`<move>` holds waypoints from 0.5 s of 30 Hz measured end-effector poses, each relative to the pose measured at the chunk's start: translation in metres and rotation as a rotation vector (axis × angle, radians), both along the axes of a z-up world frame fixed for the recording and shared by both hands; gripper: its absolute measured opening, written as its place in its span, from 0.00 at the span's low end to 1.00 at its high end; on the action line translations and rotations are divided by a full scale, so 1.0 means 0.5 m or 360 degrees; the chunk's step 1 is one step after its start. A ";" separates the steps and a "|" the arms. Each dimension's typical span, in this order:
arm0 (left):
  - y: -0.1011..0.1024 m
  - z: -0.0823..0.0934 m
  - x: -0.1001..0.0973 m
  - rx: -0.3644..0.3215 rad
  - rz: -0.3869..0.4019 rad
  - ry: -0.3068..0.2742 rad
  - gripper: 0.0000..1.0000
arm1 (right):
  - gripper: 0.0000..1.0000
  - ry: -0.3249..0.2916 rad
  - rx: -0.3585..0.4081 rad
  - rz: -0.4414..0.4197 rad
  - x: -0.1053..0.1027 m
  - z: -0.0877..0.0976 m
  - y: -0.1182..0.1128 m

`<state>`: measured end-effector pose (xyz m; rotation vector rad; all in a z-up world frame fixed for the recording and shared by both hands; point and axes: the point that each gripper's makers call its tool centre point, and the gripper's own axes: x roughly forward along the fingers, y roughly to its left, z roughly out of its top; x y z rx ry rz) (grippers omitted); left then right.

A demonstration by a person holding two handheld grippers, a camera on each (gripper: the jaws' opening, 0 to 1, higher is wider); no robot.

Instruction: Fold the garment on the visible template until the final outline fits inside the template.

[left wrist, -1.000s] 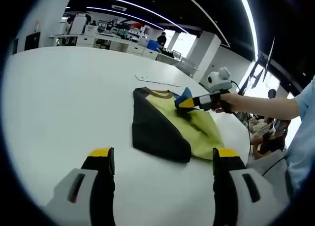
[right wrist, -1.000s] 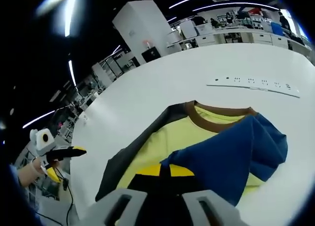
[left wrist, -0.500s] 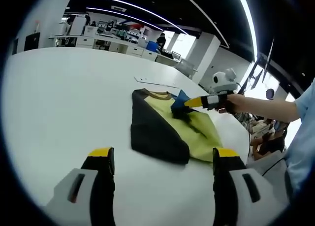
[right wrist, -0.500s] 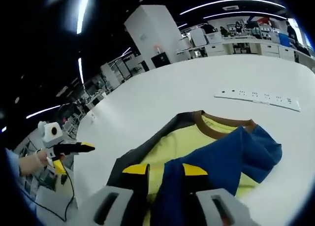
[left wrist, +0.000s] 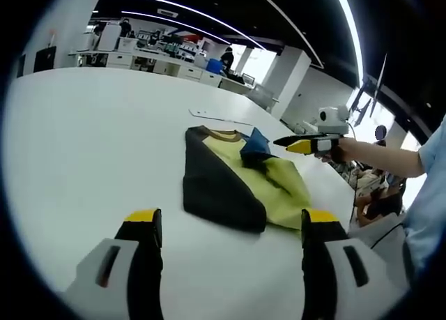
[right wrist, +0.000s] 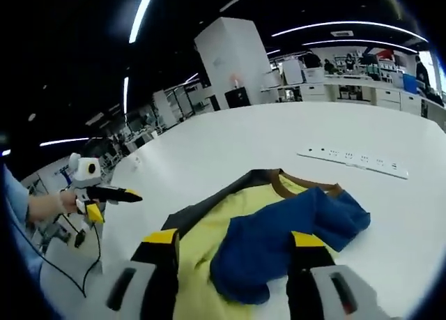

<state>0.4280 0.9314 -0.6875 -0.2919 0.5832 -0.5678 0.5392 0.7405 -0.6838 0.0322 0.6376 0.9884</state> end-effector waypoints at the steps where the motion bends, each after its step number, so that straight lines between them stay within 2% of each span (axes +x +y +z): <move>1: -0.001 0.000 0.000 0.0000 -0.0001 0.0001 0.80 | 0.71 -0.0007 0.0002 -0.0005 -0.001 0.000 -0.005; 5: -0.004 -0.001 -0.001 -0.0005 -0.0008 0.0001 0.80 | 0.91 -0.0003 0.0003 -0.0031 -0.007 -0.010 -0.026; 11: -0.007 -0.001 -0.002 -0.0007 -0.0014 0.0001 0.80 | 0.96 0.0017 -0.0011 -0.0071 -0.013 -0.021 -0.050; 15: -0.006 -0.001 -0.002 -0.0007 -0.0013 0.0001 0.80 | 0.94 0.0056 0.0004 -0.0112 -0.011 -0.027 -0.062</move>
